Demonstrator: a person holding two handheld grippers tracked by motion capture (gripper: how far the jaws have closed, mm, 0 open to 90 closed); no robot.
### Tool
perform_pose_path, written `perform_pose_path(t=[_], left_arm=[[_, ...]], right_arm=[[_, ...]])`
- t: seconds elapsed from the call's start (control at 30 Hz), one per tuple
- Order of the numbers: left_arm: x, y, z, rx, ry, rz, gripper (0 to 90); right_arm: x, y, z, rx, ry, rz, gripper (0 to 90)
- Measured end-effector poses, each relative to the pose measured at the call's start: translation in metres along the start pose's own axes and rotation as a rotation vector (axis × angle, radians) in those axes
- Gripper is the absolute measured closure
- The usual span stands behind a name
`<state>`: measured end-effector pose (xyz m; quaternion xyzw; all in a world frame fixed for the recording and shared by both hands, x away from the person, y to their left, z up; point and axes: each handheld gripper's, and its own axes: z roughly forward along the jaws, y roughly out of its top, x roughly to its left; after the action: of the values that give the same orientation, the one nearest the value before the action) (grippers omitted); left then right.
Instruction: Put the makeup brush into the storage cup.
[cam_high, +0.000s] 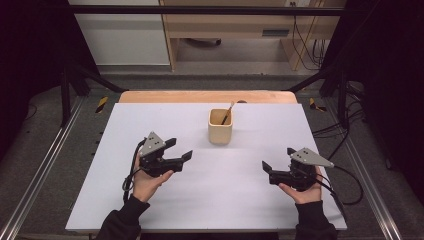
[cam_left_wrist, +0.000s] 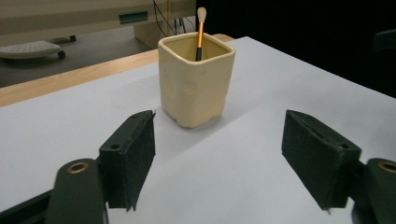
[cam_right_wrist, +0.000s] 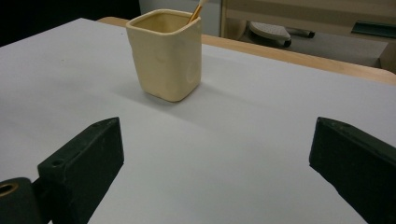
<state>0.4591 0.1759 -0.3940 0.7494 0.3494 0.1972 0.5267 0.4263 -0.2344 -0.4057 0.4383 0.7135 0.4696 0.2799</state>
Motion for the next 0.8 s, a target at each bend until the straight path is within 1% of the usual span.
perform_pose_path(t=[0.07,0.2,0.23,0.3,0.43,0.5,0.57,0.6,0.7,0.8], left_arm=[[0.002,-0.007,-0.006,0.0,0.014,-0.01,21.1],[0.008,-0.018,-0.013,0.01,0.037,-0.034,15.9],[0.01,-0.02,-0.015,0.006,0.039,-0.047,15.3],[0.013,-0.025,-0.02,0.008,0.047,-0.055,14.3],[0.02,-0.031,-0.027,0.017,0.065,-0.068,12.7],[0.023,-0.035,-0.03,0.022,0.06,-0.073,12.6],[0.024,-0.04,-0.033,0.042,0.072,-0.058,12.3],[0.024,-0.041,-0.034,0.042,0.078,-0.056,12.3],[0.028,-0.047,-0.037,0.045,0.09,-0.071,12.3],[0.033,-0.051,-0.042,0.045,0.1,-0.082,12.2]], right_arm=[[0.0,0.0,-0.001,0.0,0.001,0.006,3.3],[-0.001,0.0,-0.002,0.003,0.002,-0.003,2.9],[-0.001,0.0,-0.002,0.002,0.001,-0.003,2.9],[-0.002,0.0,-0.002,0.004,0.001,-0.003,2.7],[-0.002,-0.001,-0.002,0.008,-0.001,-0.016,2.6],[-0.002,-0.001,-0.003,0.01,-0.001,-0.018,2.6],[-0.002,-0.001,-0.003,0.011,-0.001,-0.019,2.7],[-0.002,-0.002,-0.002,0.009,-0.003,-0.019,2.7],[-0.004,-0.004,-0.002,0.012,-0.004,-0.006,2.9],[-0.005,-0.006,-0.001,0.018,-0.005,-0.006,2.9]])
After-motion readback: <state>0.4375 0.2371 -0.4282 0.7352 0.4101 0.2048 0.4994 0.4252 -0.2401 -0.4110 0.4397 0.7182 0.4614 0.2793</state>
